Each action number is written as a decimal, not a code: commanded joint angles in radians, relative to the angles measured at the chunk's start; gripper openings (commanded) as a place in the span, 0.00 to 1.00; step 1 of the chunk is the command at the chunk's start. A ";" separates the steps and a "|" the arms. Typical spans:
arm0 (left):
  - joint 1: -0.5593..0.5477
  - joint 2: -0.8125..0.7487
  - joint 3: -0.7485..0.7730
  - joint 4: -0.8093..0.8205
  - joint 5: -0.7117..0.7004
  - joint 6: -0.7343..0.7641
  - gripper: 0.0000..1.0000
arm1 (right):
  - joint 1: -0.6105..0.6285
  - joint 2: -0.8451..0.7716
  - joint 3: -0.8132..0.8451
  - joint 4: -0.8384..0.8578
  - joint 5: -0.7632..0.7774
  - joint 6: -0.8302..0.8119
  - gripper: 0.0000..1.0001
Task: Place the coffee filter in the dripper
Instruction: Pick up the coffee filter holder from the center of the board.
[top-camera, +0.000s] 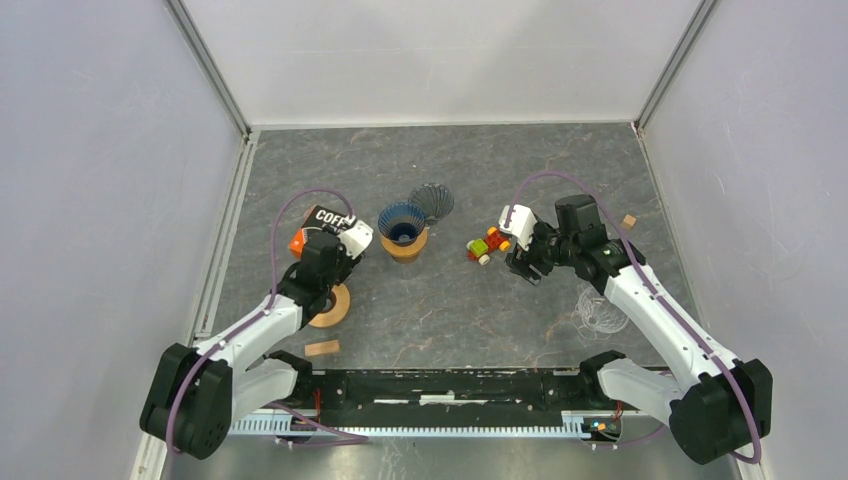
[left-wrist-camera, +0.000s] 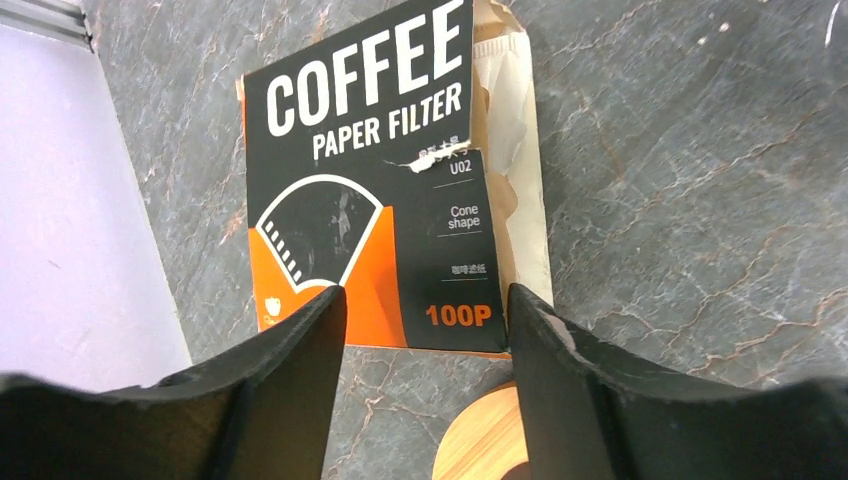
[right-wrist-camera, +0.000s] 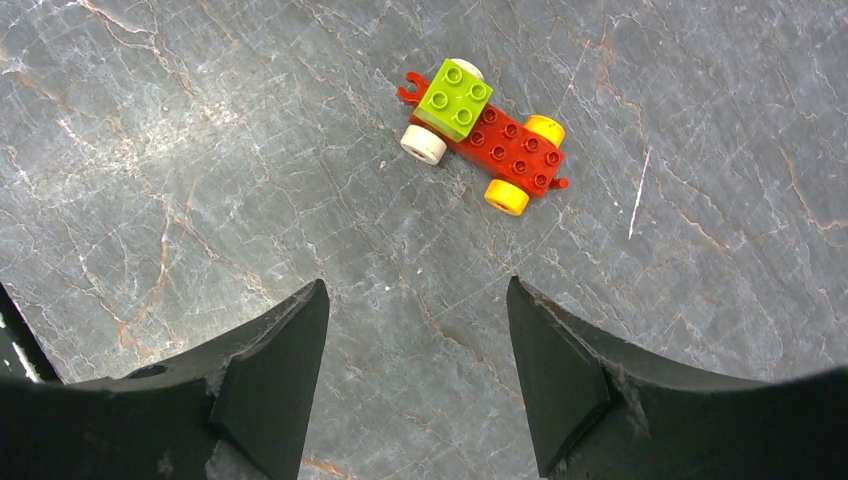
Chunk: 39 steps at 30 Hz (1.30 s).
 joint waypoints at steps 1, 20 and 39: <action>0.003 0.010 -0.008 0.050 -0.048 0.067 0.64 | -0.005 -0.004 0.001 0.015 -0.016 0.003 0.72; 0.006 0.099 -0.009 0.114 -0.088 0.082 0.51 | -0.005 -0.002 0.002 0.007 -0.028 0.001 0.73; 0.082 0.012 0.121 -0.035 -0.077 0.103 0.02 | -0.004 0.035 0.066 -0.033 -0.066 -0.017 0.78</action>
